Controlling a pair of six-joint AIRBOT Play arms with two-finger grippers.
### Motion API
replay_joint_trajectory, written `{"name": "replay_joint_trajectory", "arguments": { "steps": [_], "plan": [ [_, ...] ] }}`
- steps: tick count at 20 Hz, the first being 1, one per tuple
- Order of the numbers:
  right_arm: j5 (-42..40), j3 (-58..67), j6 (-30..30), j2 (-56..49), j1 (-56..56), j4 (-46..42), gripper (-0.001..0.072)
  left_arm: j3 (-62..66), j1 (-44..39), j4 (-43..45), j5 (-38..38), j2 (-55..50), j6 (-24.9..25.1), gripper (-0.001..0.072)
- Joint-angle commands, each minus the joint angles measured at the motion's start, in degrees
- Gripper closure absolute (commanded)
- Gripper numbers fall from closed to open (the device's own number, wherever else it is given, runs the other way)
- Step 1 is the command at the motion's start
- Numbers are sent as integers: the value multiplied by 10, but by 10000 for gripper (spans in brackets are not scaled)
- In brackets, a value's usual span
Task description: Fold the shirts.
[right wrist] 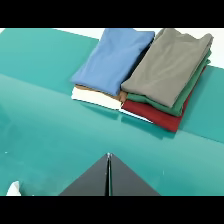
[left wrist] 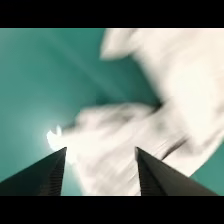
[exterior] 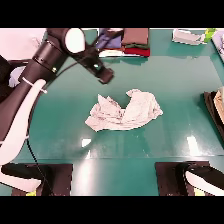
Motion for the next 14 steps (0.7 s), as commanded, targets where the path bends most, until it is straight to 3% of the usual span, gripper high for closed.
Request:
{"name": "replay_joint_trajectory", "arguments": {
  "steps": [1,6,10,14],
  "plan": [
    [10,0,1,-5,0,-2,697,-68,94,-14,-12,-2,-49,203],
    [56,0,1,-34,0,-1,697,-184,101,-81,129,-28,-49,194],
    [76,0,1,-54,0,-1,698,-193,101,-147,154,-85,-49,195],
    [84,0,14,-71,0,-1,698,-193,101,-160,155,-124,-49,196]
  ]
}}
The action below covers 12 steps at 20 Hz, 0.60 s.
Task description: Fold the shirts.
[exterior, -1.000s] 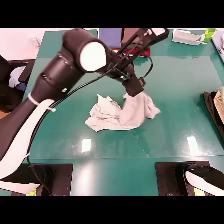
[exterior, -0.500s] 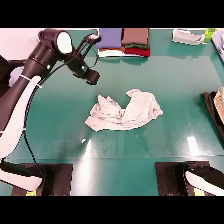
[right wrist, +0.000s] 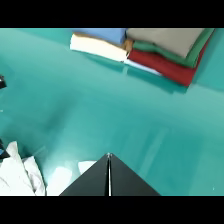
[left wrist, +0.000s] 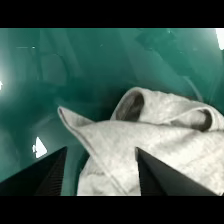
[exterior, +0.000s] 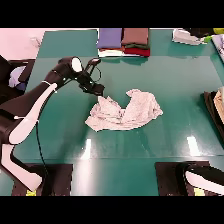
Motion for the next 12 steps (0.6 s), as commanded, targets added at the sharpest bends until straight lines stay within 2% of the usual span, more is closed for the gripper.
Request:
{"name": "replay_joint_trajectory", "arguments": {
  "steps": [1,2,3,5,12],
  "plan": [
    [14,0,8,-17,0,1,697,-5,2,-32,11,-31,-1,196],
    [17,0,8,-22,0,1,697,-5,2,-43,18,-32,0,197],
    [23,0,8,-28,0,0,697,-5,2,-54,27,-32,1,233],
    [35,0,8,-41,0,0,697,-3,3,-58,33,-31,10,690],
    [116,0,8,-146,0,-2,697,144,49,2,-83,-29,21,687]
  ]
}}
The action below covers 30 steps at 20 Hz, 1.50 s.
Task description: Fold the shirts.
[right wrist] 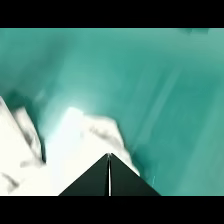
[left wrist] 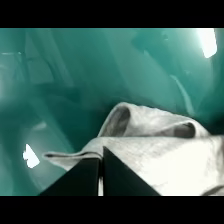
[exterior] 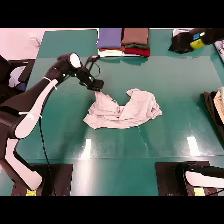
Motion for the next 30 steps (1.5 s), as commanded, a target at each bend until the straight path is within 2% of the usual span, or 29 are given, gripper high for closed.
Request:
{"name": "replay_joint_trajectory", "arguments": {
  "steps": [1,2,3,4,5,9,14,16,17,18,19,20,23,25,27,30],
  "plan": [
    [43,0,0,-64,0,0,697,80,24,18,-53,0,4,687],
    [48,0,0,-88,0,3,693,96,26,19,-59,0,4,687],
    [51,0,0,-110,2,4,563,111,26,24,-63,0,4,687],
    [54,0,0,-135,3,6,318,122,26,27,-67,0,6,687],
    [60,0,1,-158,8,5,222,127,26,27,-67,0,9,687],
    [80,0,-7,-240,28,7,222,128,26,30,-70,-1,15,687],
    [73,0,-30,-289,66,0,197,128,26,30,-71,-1,15,687],
    [61,0,-30,-301,72,0,201,128,26,30,-71,-1,15,687],
    [54,0,-30,-304,74,0,238,128,26,30,-71,-1,15,687],
    [46,0,-34,-305,76,0,422,128,26,30,-72,0,14,687],
    [37,1,-39,-302,76,0,662,128,26,30,-73,-1,14,687],
    [27,1,-41,-294,76,-1,698,129,26,30,-77,0,14,687],
    [-13,1,-41,-228,70,-17,699,136,27,64,-72,33,14,688],
    [-33,2,-41,-152,56,-44,698,151,27,119,-55,85,14,687],
    [-39,2,-41,-68,36,-43,699,152,26,166,-28,161,14,687],
    [-38,2,-41,48,7,-43,699,152,26,190,3,283,14,687]
  ]
}}
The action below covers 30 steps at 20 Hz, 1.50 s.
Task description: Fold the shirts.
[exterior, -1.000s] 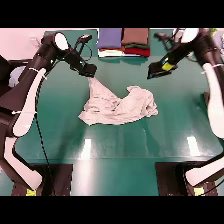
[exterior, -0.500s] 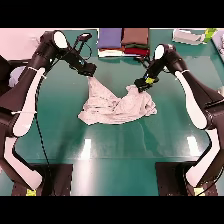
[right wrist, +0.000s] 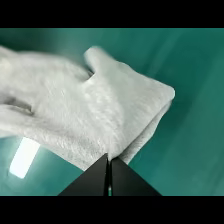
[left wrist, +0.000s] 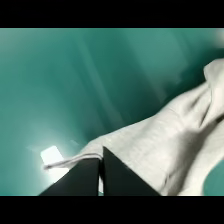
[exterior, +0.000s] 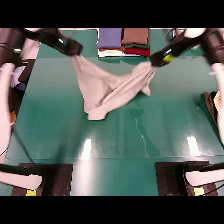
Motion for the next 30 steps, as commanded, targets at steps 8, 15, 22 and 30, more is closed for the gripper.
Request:
{"name": "replay_joint_trajectory", "arguments": {
  "steps": [8,15,22,30],
  "plan": [
    [6,-1,31,272,-42,-2,699,3,0,45,122,254,0,688],
    [68,-117,90,318,-42,-2,699,-3,0,45,170,152,-1,688],
    [-77,-436,117,379,-42,-7,699,-3,0,-21,172,-83,0,687],
    [-101,-519,123,337,-42,-2,699,-3,0,42,15,-140,-44,204]
  ]
}}
